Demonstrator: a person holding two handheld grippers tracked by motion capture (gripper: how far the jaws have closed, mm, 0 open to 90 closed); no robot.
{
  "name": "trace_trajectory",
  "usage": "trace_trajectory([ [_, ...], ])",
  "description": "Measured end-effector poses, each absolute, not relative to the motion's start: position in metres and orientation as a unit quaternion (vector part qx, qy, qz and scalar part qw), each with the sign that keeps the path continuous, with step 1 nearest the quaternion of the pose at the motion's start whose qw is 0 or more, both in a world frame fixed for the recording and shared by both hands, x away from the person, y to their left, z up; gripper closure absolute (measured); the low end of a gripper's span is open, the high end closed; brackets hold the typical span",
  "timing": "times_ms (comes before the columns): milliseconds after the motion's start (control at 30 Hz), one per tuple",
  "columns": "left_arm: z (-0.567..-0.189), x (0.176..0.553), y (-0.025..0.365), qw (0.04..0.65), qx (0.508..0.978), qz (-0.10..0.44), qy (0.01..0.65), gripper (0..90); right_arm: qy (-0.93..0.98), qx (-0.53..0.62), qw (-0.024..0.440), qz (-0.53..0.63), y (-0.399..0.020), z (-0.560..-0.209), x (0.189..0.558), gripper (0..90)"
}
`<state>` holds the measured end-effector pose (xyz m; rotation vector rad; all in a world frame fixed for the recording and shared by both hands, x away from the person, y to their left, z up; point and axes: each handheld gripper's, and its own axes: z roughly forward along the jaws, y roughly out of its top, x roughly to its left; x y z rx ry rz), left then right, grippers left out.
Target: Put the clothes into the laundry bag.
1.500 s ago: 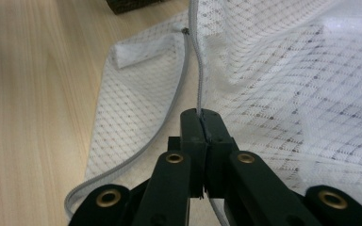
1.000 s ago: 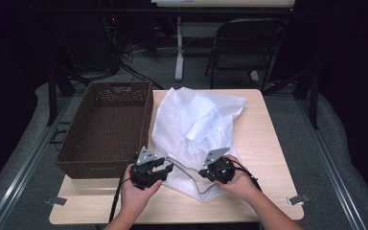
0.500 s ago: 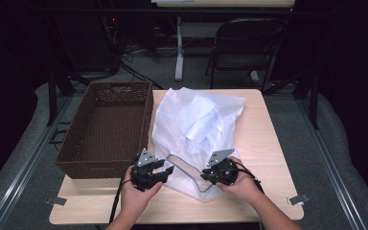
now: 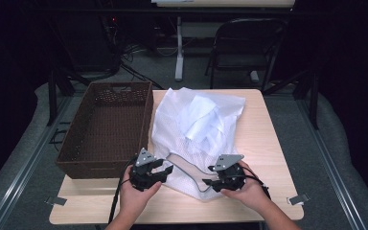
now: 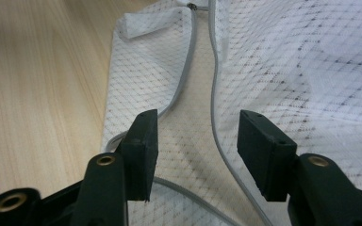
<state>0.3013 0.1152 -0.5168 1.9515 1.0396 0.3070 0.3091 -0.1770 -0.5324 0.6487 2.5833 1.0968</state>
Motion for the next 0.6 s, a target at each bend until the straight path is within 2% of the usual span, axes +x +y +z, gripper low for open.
trace_trajectory([
  [600,-0.521,0.305,0.120,0.439,0.780,0.120,0.430,50.7,0.861,0.245,0.162,0.415,-0.196,-0.539,0.297,45.7],
])
